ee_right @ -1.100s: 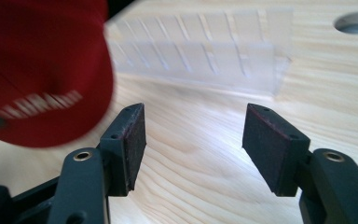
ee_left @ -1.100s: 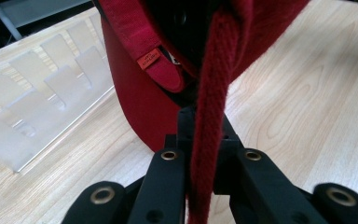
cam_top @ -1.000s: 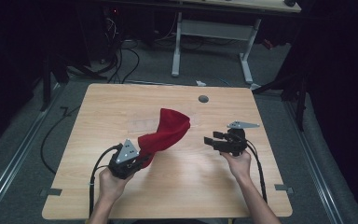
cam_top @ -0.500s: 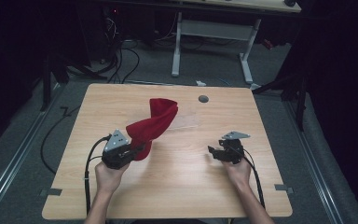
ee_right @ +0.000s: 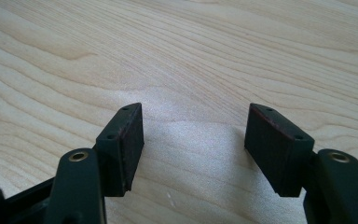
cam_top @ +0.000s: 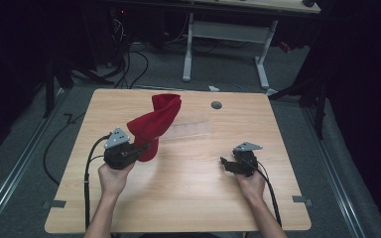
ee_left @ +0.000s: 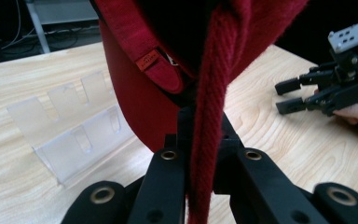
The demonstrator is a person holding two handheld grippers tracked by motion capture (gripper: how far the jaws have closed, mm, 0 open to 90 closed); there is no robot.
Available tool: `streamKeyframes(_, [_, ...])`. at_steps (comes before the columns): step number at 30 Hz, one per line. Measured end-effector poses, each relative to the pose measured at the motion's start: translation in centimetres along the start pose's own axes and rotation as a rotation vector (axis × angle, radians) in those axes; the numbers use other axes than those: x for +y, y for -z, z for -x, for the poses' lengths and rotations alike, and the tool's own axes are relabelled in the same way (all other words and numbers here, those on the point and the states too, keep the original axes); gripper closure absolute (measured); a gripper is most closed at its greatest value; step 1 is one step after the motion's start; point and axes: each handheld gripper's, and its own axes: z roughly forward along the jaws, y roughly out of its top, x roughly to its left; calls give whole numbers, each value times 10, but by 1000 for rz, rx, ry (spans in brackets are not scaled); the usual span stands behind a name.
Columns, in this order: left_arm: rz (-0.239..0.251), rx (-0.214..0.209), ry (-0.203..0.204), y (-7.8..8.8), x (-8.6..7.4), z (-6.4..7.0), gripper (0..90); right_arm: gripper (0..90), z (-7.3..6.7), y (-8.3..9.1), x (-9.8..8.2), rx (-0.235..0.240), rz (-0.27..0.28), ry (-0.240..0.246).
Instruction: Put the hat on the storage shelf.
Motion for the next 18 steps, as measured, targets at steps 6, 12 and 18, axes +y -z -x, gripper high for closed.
streamKeyframes(6, [22,-4,31,-3,7,-2,855,368,0,0,0,1,-1,-1])
streamKeyframes(12, [42,-1,43,-6,16,-4,855,360,-1,0,0,1,-1,-1])
streamKeyframes(18, [69,4,63,-10,27,-8,855,354,-1,0,0,1,-2,-2])
